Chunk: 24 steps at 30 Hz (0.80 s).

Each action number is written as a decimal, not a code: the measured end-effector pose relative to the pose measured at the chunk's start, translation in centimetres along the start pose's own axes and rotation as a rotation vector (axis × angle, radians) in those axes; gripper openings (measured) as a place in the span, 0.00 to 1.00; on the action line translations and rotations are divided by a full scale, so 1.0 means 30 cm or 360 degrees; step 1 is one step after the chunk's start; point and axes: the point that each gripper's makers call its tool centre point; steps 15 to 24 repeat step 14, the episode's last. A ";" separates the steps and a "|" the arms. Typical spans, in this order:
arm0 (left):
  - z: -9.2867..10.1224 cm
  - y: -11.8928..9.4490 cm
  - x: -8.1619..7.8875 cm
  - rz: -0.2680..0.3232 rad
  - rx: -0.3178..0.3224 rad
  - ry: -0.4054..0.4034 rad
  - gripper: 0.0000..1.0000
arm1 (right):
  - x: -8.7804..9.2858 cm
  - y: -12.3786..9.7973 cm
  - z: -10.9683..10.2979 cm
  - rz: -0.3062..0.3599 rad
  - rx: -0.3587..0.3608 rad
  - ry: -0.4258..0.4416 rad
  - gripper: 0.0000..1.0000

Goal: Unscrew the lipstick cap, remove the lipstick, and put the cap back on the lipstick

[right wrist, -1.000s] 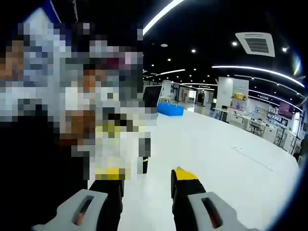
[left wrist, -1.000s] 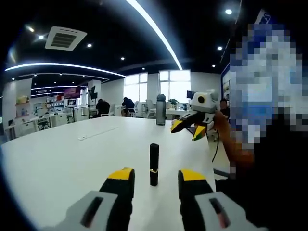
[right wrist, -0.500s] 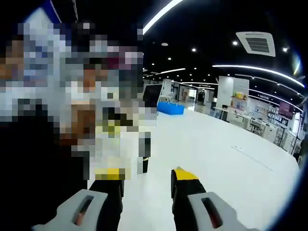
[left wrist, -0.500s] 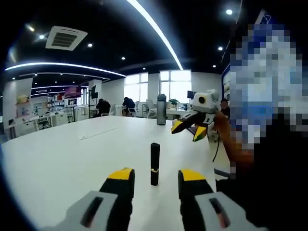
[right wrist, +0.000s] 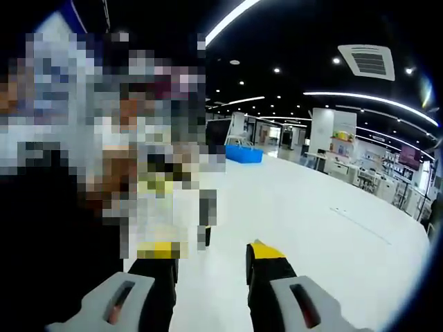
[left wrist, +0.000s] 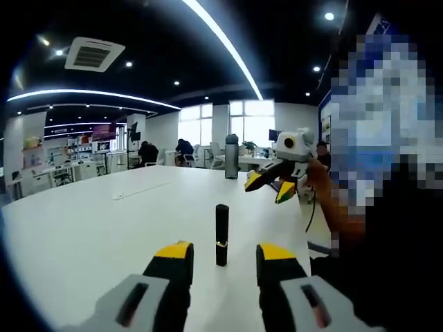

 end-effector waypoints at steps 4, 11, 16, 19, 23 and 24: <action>-0.005 -0.001 0.003 -0.0002 -0.0008 -0.0004 0.38 | 0.000 0.001 -0.003 -0.0001 -0.0006 -0.0003 0.38; -0.014 -0.004 0.000 0.0001 -0.0016 -0.0006 0.38 | -0.003 -0.009 0.008 0.0007 0.0008 0.0002 0.38; -0.017 -0.006 0.001 0.0001 -0.0020 -0.0008 0.38 | -0.001 -0.012 0.013 0.0005 0.0016 0.0002 0.39; -0.017 -0.006 0.001 0.0001 -0.0020 -0.0008 0.38 | -0.001 -0.012 0.013 0.0005 0.0016 0.0002 0.39; -0.017 -0.006 0.001 0.0001 -0.0020 -0.0008 0.38 | -0.001 -0.012 0.013 0.0005 0.0016 0.0002 0.39; -0.017 -0.006 0.001 0.0001 -0.0020 -0.0008 0.38 | -0.001 -0.012 0.013 0.0005 0.0016 0.0002 0.39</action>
Point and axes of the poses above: the point that each gripper's makers call its tool centre point, and the gripper's own axes: y roughly forward along the fingers, z roughly to its right, x roughly out of its underside, and after that the axes turned 3 degrees about y, right-handed
